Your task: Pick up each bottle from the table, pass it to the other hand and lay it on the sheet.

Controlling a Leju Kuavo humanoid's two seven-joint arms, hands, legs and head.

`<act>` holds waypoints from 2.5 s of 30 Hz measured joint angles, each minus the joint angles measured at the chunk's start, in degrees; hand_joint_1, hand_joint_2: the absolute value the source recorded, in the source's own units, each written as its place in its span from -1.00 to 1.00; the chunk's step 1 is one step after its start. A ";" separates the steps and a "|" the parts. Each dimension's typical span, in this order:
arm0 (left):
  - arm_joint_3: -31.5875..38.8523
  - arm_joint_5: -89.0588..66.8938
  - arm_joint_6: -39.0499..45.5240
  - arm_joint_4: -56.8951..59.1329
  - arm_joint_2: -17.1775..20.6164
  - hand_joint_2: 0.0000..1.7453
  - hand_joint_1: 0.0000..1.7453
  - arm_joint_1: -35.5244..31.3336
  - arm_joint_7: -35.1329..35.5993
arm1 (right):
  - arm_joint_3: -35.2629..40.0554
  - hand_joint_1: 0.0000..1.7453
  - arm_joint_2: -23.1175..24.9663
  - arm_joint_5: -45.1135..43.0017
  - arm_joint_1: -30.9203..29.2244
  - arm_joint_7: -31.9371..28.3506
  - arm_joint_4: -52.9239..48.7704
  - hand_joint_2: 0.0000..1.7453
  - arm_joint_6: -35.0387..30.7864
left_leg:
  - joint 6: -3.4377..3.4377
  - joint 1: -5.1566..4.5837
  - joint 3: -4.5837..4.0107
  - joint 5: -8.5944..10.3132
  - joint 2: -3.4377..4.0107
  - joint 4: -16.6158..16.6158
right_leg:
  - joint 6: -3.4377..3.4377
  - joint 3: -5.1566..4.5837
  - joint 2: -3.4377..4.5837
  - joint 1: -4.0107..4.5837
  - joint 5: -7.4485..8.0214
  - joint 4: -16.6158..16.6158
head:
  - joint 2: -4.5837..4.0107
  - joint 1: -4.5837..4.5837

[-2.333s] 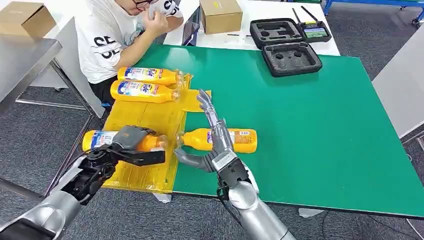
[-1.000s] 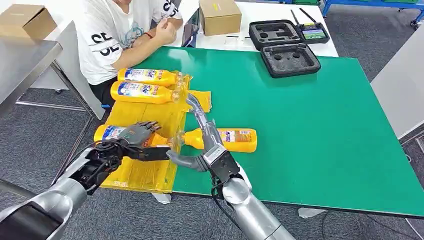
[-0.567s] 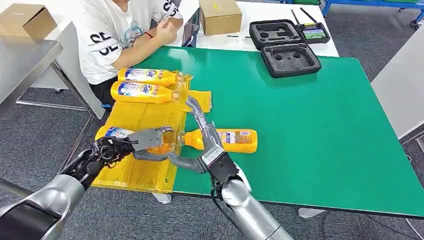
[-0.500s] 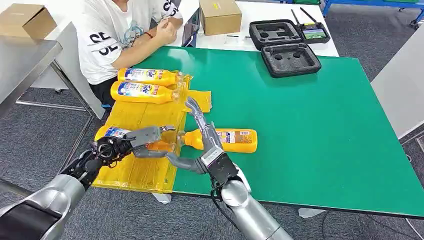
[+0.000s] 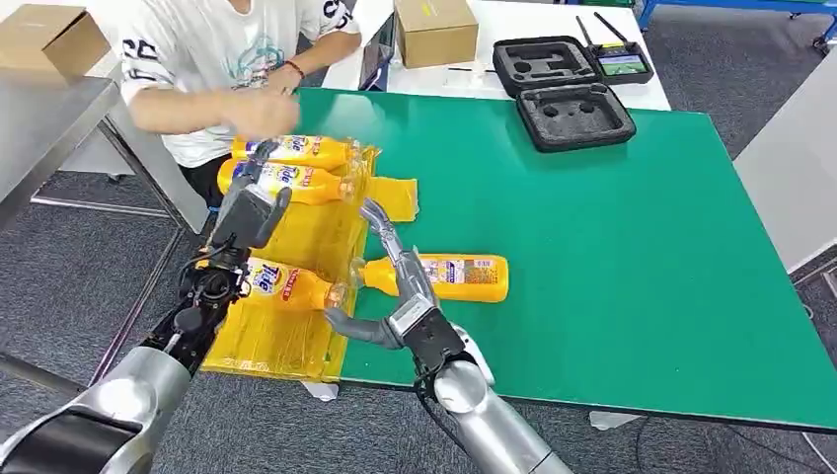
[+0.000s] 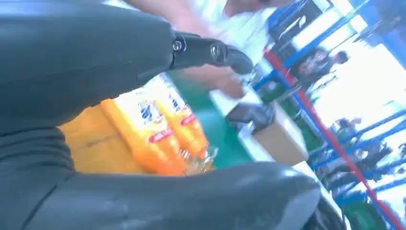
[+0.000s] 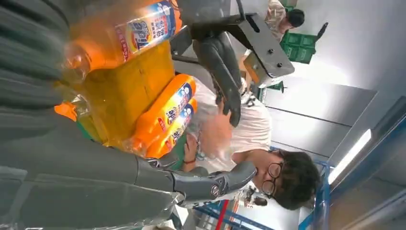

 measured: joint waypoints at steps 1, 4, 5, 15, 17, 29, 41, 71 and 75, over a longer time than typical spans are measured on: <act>0.53 -1.67 6.29 -0.91 -0.33 -1.00 -1.00 0.61 -1.34 | 0.00 -1.00 0.07 0.51 -0.01 0.00 0.00 1.00 -0.02 | 0.00 0.00 -0.01 0.00 0.04 0.00 | 0.00 -0.03 0.03 0.00 0.00 0.00 | 0.00 0.02; 1.64 -2.19 17.19 -4.35 -1.10 -1.00 -1.00 2.48 -3.49 | 0.09 -1.00 -0.04 7.19 -0.37 3.78 -0.43 1.00 -2.07 | 0.00 -0.01 -0.01 -0.01 0.03 0.00 | 0.00 -0.03 0.03 -0.02 0.00 -0.01 | 0.00 0.00; 2.10 -1.47 18.04 -5.51 -1.21 -1.00 -1.00 3.39 -3.45 | 0.18 -1.00 -0.39 10.87 -0.73 6.43 -0.63 1.00 -2.67 | 0.00 -0.01 -0.01 -0.01 0.03 0.00 | 0.00 -0.03 0.03 -0.01 0.00 -0.01 | 0.00 -0.02; 6.54 3.41 17.83 -17.87 -0.90 1.00 -1.00 14.11 -1.79 | -3.41 -1.00 -7.45 27.94 -4.85 21.47 2.10 1.00 3.21 | 0.01 -0.02 -0.08 0.00 0.01 0.01 | -0.04 -0.08 0.01 -0.02 0.05 -0.02 | 0.00 -0.04; 7.02 3.41 17.61 -19.38 -0.88 1.00 -1.00 15.37 -1.79 | -4.32 -1.00 -8.48 28.39 -5.39 21.38 3.15 1.00 3.26 | 0.01 -0.02 -0.09 0.00 0.00 0.02 | -0.04 -0.07 -0.02 -0.01 0.04 -0.02 | 0.00 0.02; 9.01 5.36 15.55 -25.28 -0.66 -1.00 -1.00 20.40 -1.18 | -6.58 -1.00 -11.36 31.89 -9.29 23.61 12.02 1.00 3.41 | 0.01 -0.01 -0.13 0.00 0.01 0.02 | -0.05 -0.10 -0.01 -0.01 0.04 -0.01 | 0.00 -0.02; 9.06 7.70 14.26 -25.45 -0.20 -1.00 -1.00 22.18 -1.18 | -6.56 -1.00 -12.30 31.46 -11.82 23.54 21.07 1.00 4.74 | 0.01 -0.01 -0.13 0.00 0.00 0.02 | -0.05 -0.11 0.00 0.00 0.04 -0.01 | 0.00 -0.02; 8.86 12.07 12.14 -23.68 -0.20 -1.00 -1.00 22.19 -0.06 | -6.40 -0.22 -10.93 31.33 -21.20 24.20 39.69 1.00 10.86 | 0.01 -0.01 -0.09 0.00 0.01 0.02 | -0.05 -0.09 0.01 0.00 0.05 -0.02 | 0.00 -0.02; 8.86 12.24 11.97 -23.40 -0.20 -1.00 -1.00 22.20 -0.06 | -6.40 0.46 -10.77 31.30 -21.40 23.85 40.19 1.00 11.15 | 0.01 -0.01 -0.08 0.00 0.01 0.02 | -0.05 -0.09 0.01 0.00 0.05 -0.02 | -0.02 0.00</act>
